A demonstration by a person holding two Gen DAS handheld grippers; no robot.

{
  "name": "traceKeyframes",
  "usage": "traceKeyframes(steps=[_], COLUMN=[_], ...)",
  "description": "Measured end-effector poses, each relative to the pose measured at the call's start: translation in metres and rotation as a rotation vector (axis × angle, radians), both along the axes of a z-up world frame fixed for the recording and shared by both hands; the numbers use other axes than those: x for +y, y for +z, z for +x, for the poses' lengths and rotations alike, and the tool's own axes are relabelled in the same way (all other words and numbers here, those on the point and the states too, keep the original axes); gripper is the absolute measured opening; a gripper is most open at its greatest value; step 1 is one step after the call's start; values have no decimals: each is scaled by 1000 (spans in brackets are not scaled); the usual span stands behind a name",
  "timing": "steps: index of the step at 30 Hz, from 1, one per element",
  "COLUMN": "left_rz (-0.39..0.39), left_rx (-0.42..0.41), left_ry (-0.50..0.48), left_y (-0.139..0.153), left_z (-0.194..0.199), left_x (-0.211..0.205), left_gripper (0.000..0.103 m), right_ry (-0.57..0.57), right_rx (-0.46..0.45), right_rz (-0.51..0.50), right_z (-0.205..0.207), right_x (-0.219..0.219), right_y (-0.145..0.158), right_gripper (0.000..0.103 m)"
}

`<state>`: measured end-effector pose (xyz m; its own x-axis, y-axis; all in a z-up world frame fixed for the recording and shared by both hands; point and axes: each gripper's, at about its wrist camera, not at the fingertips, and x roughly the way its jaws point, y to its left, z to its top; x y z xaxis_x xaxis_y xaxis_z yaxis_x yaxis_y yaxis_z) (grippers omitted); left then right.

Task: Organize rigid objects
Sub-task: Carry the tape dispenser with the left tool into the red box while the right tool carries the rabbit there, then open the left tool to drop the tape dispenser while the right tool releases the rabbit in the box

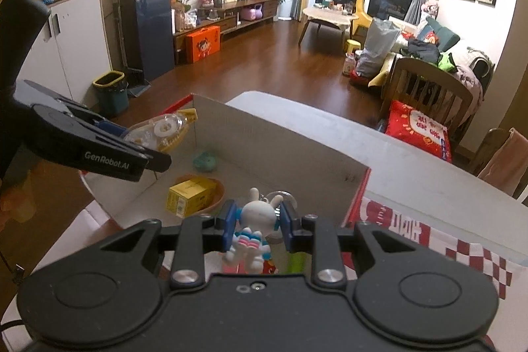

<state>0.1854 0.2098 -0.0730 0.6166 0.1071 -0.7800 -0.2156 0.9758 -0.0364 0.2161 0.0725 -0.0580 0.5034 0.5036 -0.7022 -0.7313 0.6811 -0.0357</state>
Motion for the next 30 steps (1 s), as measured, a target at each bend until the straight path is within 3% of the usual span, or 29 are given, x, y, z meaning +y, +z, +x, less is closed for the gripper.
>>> traceKeyframes(steps=[16,25,30], left_rz=[8,70,61], left_rx=[100,120,126], left_ry=[-16,-60,-47], left_y=[-43,-50,-49], left_z=[32,34,38], left_x=[14,1,-1], left_gripper=[50,50,50], right_ry=[-21,-58,-77], right_rx=[138,201,215], right_rz=[-81,-71,-59], right_z=[12,12,13], right_x=[26,22,19], right_y=[-50,-55,-52], right_gripper=[28,31,36])
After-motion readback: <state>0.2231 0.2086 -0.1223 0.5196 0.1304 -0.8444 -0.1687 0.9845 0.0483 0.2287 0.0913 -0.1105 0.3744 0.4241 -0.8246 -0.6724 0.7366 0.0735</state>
